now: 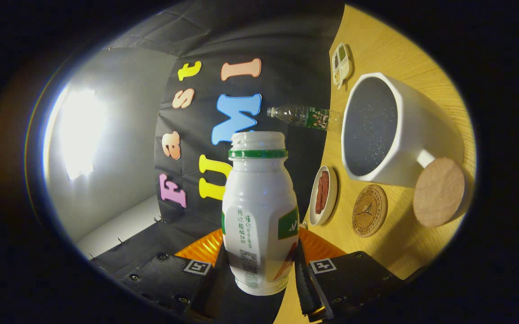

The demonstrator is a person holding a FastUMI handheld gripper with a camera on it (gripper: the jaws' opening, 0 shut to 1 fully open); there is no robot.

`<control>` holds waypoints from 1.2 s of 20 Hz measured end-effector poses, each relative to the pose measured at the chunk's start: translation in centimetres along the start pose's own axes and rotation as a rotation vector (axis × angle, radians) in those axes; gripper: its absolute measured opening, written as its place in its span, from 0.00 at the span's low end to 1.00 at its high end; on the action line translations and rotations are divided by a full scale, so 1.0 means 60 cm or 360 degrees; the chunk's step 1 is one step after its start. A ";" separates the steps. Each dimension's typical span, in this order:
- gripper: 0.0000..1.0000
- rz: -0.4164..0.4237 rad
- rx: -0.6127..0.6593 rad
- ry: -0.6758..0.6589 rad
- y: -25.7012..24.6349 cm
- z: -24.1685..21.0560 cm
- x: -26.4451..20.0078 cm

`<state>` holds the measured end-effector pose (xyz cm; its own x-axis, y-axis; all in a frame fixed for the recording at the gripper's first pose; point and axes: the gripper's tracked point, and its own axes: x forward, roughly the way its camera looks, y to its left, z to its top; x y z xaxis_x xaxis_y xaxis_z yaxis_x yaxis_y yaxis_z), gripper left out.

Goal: Take the bottle from table, then pour the juice into the cup, finally place the bottle on the coaster

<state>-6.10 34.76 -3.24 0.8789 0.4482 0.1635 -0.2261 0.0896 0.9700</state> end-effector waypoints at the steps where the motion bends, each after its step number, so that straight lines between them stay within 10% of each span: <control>1: 0.65 0.0013 0.0023 -0.0007 0.005 0.001 -0.002; 24: 0.65 0.0161 0.0278 -0.0104 0.052 0.017 0.020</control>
<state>-5.31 34.69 0.17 0.8822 0.3878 0.2671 -0.2429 -0.1111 0.9637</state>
